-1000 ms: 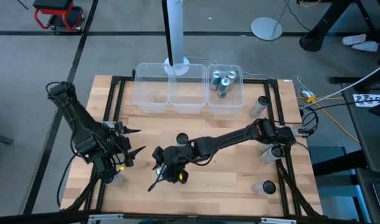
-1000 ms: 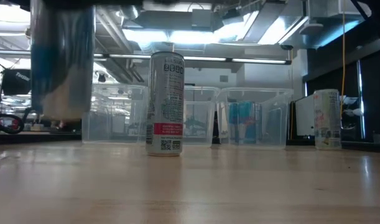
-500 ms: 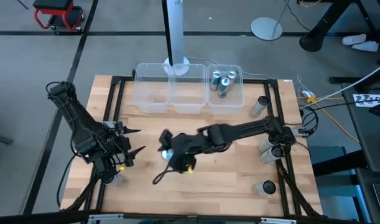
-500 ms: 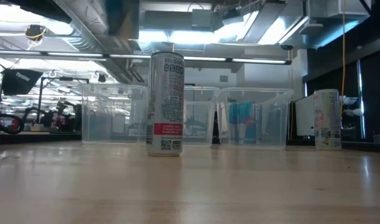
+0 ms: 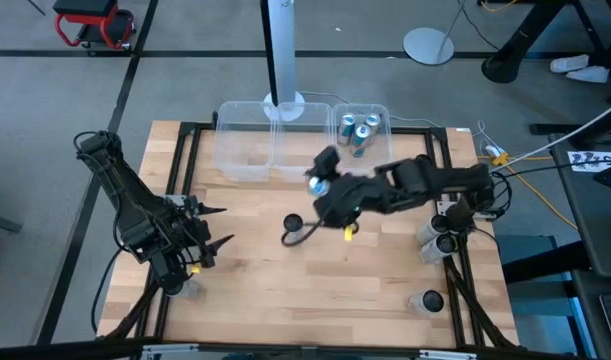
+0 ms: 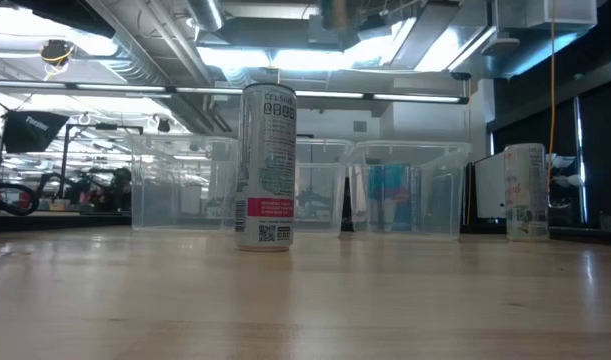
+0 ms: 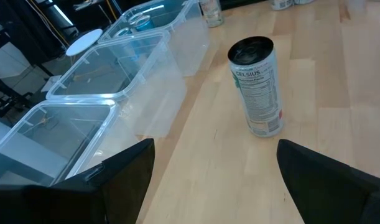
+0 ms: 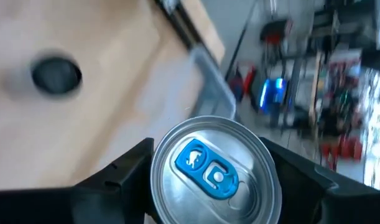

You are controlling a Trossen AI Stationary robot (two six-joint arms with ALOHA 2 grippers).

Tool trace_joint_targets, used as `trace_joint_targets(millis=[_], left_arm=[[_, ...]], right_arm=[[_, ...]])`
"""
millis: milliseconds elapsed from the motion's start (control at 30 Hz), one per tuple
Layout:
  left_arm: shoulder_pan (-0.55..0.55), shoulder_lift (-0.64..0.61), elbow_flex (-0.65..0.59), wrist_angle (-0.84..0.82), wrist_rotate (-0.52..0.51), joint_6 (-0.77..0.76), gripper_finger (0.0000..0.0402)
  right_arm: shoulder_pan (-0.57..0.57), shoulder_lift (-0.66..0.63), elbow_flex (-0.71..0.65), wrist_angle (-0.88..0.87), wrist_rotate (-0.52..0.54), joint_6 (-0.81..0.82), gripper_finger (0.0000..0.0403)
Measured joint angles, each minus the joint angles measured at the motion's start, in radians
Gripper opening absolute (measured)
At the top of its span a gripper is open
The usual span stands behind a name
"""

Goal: Sort soda cans
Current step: Put the blue soda can into the right transparent bin

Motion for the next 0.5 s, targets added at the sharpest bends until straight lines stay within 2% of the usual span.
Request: trace_joint_targets(millis=[233, 500], left_arm=[[0.0, 0.0, -0.002, 0.001, 0.0, 0.0, 0.0327], [0.0, 0.0, -0.017, -0.001, 0.0, 0.0, 0.0327]], right_arm=[[-0.099, -0.019, 0.0, -0.26, 0.118, 0.075, 0.0242], [-0.266, -0.019, -0.055, -0.315, 0.113, 0.056, 0.0242]])
